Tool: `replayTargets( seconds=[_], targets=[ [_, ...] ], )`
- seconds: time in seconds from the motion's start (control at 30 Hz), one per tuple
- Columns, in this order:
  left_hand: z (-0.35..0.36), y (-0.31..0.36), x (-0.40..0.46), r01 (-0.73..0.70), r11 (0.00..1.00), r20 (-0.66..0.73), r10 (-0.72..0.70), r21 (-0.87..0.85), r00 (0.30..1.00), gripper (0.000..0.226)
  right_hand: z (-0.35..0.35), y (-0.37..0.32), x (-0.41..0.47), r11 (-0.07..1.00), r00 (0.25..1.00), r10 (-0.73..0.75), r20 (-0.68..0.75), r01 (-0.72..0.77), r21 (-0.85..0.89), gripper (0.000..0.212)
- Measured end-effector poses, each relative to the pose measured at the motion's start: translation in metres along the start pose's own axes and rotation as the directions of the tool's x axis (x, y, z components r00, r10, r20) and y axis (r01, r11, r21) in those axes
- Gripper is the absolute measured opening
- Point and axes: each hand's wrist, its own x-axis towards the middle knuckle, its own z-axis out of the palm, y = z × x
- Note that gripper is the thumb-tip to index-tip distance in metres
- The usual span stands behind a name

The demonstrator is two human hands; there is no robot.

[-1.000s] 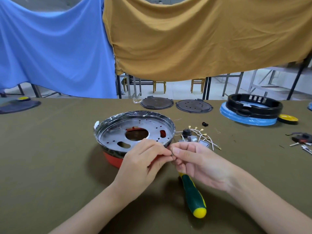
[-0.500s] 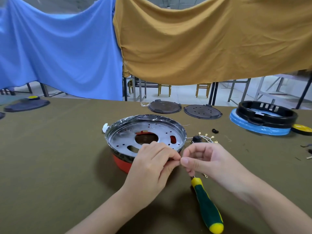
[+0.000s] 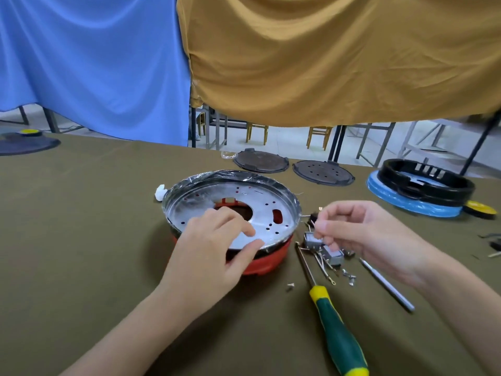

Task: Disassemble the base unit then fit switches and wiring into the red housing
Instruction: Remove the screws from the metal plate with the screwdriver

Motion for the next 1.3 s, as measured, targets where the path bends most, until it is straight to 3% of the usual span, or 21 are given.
replayTargets(
  seconds=[0.03,0.1,0.2,0.3,0.73,1.0,1.3],
  targets=[
    [-0.001,-0.001,0.000,-0.009,1.000,0.047,0.009,0.003,0.999,0.029,0.004,0.003,-0.001,0.983,1.000,-0.004,0.027,0.009,-0.185,0.006],
    [-0.001,-0.002,0.000,-0.053,0.998,0.103,0.050,0.026,0.993,0.031,0.014,0.009,0.001,0.823,0.997,-0.036,0.075,0.072,-0.564,0.006],
    [-0.002,-0.002,-0.002,-0.109,0.990,0.149,0.094,0.092,0.984,0.028,0.025,0.015,0.004,0.559,0.990,0.005,0.141,0.114,-0.822,0.017],
    [-0.001,-0.003,-0.002,-0.129,0.984,0.154,0.110,0.122,0.982,0.027,0.034,0.025,0.000,0.533,0.979,0.090,0.182,0.107,-0.840,0.021],
    [-0.006,0.000,-0.001,-0.130,0.982,0.231,0.096,0.138,0.968,0.027,0.071,0.032,-0.004,0.424,0.925,-0.128,0.358,0.377,-0.823,0.032],
    [-0.007,0.002,-0.001,-0.120,0.986,0.223,0.092,0.114,0.970,0.028,0.077,0.036,-0.009,0.234,0.927,-0.149,0.344,0.371,-0.899,0.030],
    [-0.008,0.002,0.001,-0.131,0.984,0.173,0.109,0.118,0.979,0.027,0.089,0.039,0.000,0.160,0.902,-0.121,0.414,0.430,-0.889,0.030]
  ],
)
